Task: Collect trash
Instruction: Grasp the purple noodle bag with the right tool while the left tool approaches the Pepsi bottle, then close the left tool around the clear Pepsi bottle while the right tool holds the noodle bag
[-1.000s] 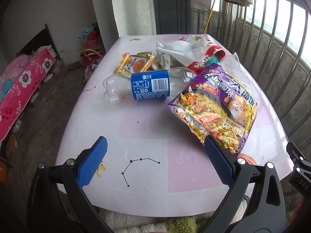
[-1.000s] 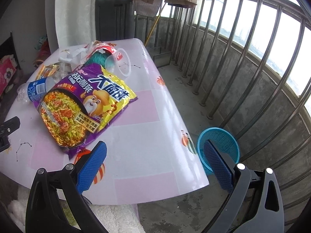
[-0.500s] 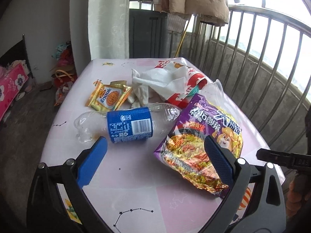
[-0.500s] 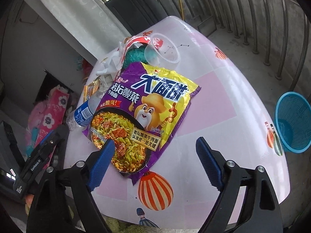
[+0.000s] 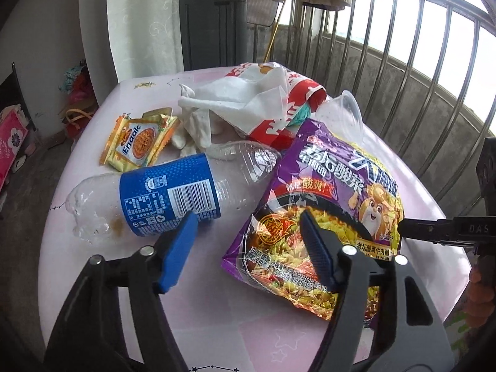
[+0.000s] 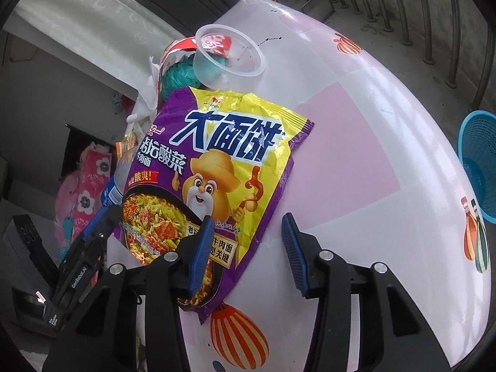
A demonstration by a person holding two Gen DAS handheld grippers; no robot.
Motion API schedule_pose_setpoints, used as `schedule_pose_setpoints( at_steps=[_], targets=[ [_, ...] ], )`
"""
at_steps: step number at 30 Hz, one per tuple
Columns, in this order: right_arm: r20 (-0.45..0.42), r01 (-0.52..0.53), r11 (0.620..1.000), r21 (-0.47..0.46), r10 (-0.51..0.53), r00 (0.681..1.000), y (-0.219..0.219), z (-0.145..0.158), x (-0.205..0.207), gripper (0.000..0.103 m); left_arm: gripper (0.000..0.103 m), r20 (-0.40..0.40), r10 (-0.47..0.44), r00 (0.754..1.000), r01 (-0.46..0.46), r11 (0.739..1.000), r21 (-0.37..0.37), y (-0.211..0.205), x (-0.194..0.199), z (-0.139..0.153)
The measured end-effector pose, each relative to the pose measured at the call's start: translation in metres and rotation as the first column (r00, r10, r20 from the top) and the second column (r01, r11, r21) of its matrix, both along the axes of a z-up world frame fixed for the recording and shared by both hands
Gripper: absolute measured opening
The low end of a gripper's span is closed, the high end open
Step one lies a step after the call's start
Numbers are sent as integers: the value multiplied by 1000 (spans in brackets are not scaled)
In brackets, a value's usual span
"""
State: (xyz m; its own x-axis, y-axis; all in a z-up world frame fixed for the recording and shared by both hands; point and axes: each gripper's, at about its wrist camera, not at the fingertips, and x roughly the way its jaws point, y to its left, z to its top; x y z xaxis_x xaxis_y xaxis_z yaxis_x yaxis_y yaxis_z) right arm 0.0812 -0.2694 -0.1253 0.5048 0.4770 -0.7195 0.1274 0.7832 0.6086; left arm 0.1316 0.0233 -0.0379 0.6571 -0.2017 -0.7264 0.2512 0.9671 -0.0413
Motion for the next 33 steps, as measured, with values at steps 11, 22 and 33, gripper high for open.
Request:
schedule_pose_setpoints(
  at_steps=[11,22,33],
  targets=[
    [31,30,977,213,-37,999,-33,-12,-2,23,32,-135,-9,991,9,1000,-4,2,8,-32],
    [37,-6,977,212,-2,999,-14,-21,-4,22,29,-134,-39,990,45,998,35,-9,1,-40],
    [64,-50,992,120,43,997,-9,-8,-3,5,31,-75,-74,994,68,994,-86,7,-6,-9]
  ],
)
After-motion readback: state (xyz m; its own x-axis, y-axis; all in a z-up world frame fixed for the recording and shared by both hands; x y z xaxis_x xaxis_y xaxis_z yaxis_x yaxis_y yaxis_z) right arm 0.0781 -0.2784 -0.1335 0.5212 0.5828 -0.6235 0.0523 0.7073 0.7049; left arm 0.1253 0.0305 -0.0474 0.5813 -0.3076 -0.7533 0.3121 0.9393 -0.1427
